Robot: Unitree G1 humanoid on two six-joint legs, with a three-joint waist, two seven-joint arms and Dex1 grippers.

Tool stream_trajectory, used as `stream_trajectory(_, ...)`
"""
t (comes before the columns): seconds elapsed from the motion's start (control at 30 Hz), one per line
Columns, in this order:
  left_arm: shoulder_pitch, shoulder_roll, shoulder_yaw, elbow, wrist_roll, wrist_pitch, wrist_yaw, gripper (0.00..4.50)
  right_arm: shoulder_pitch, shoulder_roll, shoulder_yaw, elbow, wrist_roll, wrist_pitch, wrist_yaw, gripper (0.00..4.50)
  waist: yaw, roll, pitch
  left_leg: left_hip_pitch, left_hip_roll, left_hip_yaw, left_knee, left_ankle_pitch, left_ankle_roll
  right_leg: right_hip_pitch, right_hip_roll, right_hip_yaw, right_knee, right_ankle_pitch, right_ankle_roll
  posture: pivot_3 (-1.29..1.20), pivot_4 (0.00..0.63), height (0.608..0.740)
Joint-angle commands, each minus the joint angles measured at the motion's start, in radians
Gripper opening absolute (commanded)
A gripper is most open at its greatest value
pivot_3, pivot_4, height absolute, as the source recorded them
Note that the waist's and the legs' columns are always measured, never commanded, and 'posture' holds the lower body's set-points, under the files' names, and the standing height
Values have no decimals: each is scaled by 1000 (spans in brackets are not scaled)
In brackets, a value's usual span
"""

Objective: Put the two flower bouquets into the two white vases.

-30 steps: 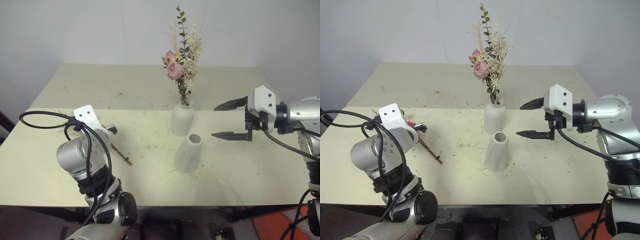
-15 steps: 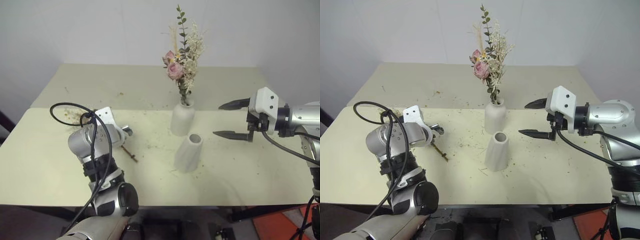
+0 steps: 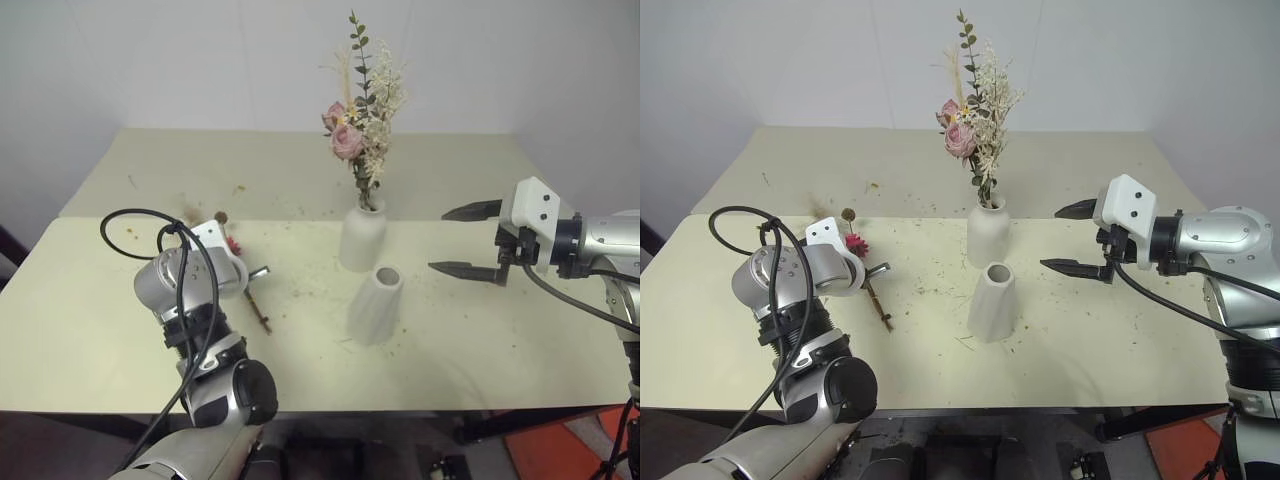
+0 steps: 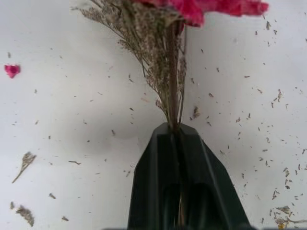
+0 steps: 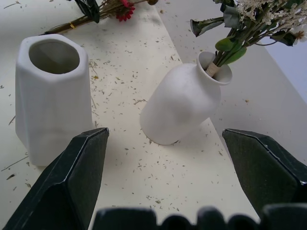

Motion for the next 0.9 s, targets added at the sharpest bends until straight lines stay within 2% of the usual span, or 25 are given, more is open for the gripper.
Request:
stream_trajectory(0.03, 14, 42, -97, -98, 1, 5, -36, 35, 10, -34, -60, -54, 28, 23, -6, 4500, 0, 0, 0, 0, 0, 0, 0, 0, 0, 0, 0, 0, 0, 0, 0, 0, 150, 740)
stream_trajectory(0.17, 12, 90, -130, -238, -91, 5, -193, 35, 46, -63, -111, -94, 92, 57, 21, 4500, -1, 0, 0, -1, 0, 0, 0, 0, -1, -1, 0, 0, 0, 0, 0, 0, 150, 740)
stream_trajectory(0.27, 2, 187, -156, -343, -208, -44, -393, 35, 78, -95, -164, -121, 132, 80, 40, 4500, -1, 0, 0, 0, 0, 0, 0, 0, -1, -1, 0, 0, 1, 0, 0, 0, 150, 740)
stream_trajectory(0.4, -15, 279, -120, -371, -393, -149, -658, 35, 123, -129, -222, -151, 170, 102, 52, 4500, -1, 0, 0, 0, 1, 0, 0, 0, -1, -1, 0, 0, 1, 0, 0, 0, 150, 740)
stream_trajectory(0.57, 0, 359, -113, -282, -599, -373, -1018, 35, 203, -164, -312, -213, 231, 167, 60, 4500, 0, 0, 0, 1, 1, 1, 0, 0, -1, 0, 0, 0, 1, 0, 0, 0, 150, 740)
stream_trajectory(0.73, -11, 419, -208, -75, -613, -603, -1294, 35, 327, -186, -424, -287, 256, 215, 58, 4500, 2, 0, 0, 1, 1, 1, 1, 1, -1, 1, 1, 0, 0, 0, 0, 0, 150, 740)
stream_trajectory(0.9, -60, 442, -277, 153, -649, -726, -1544, 35, 443, -196, -527, -347, 258, 250, 56, 4500, 2, 0, 0, 0, 1, 1, 1, 1, 0, 1, 1, 0, 0, -1, 0, 0, 150, 740)
